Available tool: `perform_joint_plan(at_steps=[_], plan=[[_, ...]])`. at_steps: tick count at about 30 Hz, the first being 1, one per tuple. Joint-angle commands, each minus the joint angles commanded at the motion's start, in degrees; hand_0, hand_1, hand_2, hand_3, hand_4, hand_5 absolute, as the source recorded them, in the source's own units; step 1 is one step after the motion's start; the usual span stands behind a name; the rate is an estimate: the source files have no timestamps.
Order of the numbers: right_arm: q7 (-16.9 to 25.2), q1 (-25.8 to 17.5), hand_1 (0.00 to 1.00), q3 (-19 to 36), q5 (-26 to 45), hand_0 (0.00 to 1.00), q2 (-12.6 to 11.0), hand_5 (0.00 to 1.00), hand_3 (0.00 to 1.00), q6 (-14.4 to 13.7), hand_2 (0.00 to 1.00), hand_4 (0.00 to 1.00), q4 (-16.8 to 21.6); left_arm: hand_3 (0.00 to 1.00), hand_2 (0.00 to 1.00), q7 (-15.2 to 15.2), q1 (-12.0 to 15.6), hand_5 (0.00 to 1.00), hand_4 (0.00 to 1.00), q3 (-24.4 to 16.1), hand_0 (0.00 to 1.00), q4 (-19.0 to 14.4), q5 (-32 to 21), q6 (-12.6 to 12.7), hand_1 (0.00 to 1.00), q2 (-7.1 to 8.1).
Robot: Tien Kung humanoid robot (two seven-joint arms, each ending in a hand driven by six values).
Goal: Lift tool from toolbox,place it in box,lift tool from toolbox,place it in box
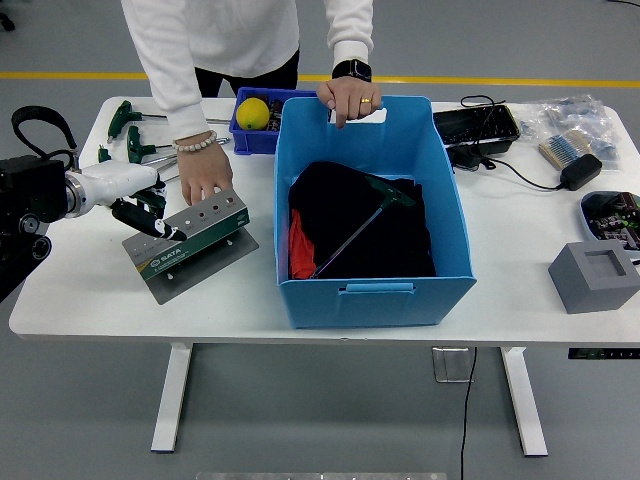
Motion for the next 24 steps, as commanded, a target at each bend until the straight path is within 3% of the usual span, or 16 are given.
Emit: perform_joint_plan(at_steps=[5,6,11,12,17,18,23,24], plan=[[0.0,0.1,0.624,0.0,-0.1,0.645,0.0,0.682,0.559,0.0,0.694,0.782,0.0,0.419,0.433,0.0,-0.4,0.737,0.998,0.2,0.609,0.5,0.0,-0.2,0.487,-0.23],[0.0,0.1,0.624,0.0,0.0,0.645,0.0,0.681,0.558,0.0,0.694,0.782,0.0,0.399,0.368,-0.1,-0.5,0.738,0.998,0.2,0.601,0.6,0.0,-0.2,0.423,-0.26],[0.0,0.2,0.624,0.0,-0.1,0.645,0.0,0.681,0.558,0.1,0.694,0.782,-0.1,0.399,0.368,-0.2,-0.6,0.738,0.998,0.4,0.601,1.3,0.5,-0.1,0.423,-0.41],[0.0,0.2,0.625,0.0,-0.1,0.645,0.0,0.681,0.559,0.1,0.693,0.782,-0.1,0.373,0.316,-0.3,-0.6,0.74,0.998,0.4,0.584,1.5,0.6,-0.1,0.356,-0.43],[0.0,0.2,0.625,0.0,0.0,0.645,-0.1,0.681,0.559,0.1,0.693,0.782,-0.1,0.373,0.316,-0.3,-0.5,0.74,0.998,0.6,0.584,2.4,0.7,-0.2,0.356,-0.52],[0.0,0.2,0.624,0.1,-0.1,0.645,-0.1,0.681,0.558,0.1,0.694,0.782,-0.1,0.35,0.277,-0.4,-0.5,0.738,0.998,0.7,0.556,2.6,0.6,0.0,0.308,-0.54],[0.0,0.3,0.624,0.1,-0.1,0.645,-0.1,0.681,0.558,0.1,0.694,0.782,-0.1,0.35,0.277,-1.4,-0.5,0.738,0.998,1.2,0.556,3.0,0.5,1.4,0.308,-0.62],[-0.1,0.3,0.624,0.1,-0.1,0.646,-0.1,0.681,0.558,0.1,0.693,0.781,-0.1,0.249,0.201,-1.6,-0.5,0.731,0.998,1.3,0.426,3.1,0.6,1.7,0.21,-0.65]])
